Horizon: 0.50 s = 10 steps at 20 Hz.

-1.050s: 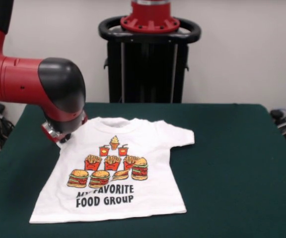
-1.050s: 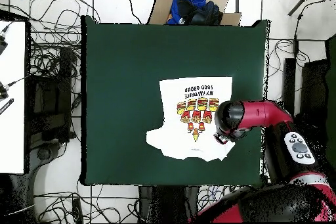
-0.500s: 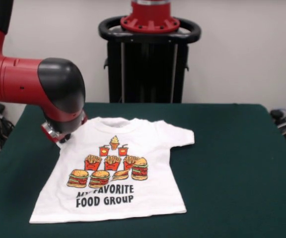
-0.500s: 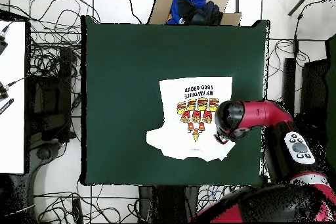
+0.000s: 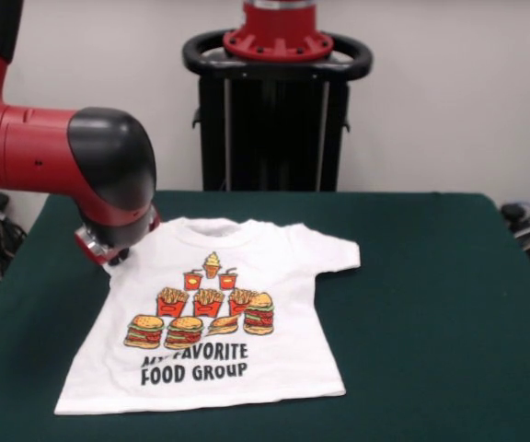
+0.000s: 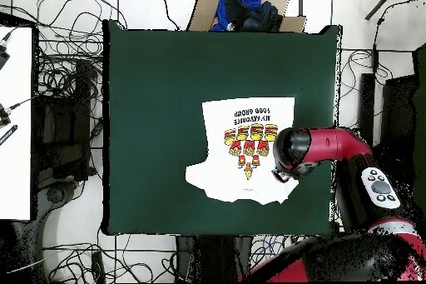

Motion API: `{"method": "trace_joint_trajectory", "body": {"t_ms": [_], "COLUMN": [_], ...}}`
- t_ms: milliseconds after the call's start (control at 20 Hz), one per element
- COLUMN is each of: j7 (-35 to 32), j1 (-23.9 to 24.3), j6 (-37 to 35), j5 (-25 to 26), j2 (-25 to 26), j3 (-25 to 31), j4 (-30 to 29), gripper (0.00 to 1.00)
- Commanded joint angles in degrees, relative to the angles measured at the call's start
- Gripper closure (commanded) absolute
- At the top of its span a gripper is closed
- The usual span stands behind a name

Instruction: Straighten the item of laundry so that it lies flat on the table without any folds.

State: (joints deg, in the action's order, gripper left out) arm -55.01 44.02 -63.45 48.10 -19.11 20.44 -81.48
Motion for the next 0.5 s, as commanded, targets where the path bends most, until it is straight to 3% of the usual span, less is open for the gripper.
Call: {"method": "trace_joint_trajectory", "body": {"t_ms": [50, 500], "j7": [15.32, 19.16], "j1": [2.25, 3.79], "j6": [5.39, 4.53], "j5": [10.89, 11.24], "j2": [3.21, 3.60], "j3": [-1.18, -0.17], "j4": [8.93, 10.60], "gripper": [1.00, 1.00]}}
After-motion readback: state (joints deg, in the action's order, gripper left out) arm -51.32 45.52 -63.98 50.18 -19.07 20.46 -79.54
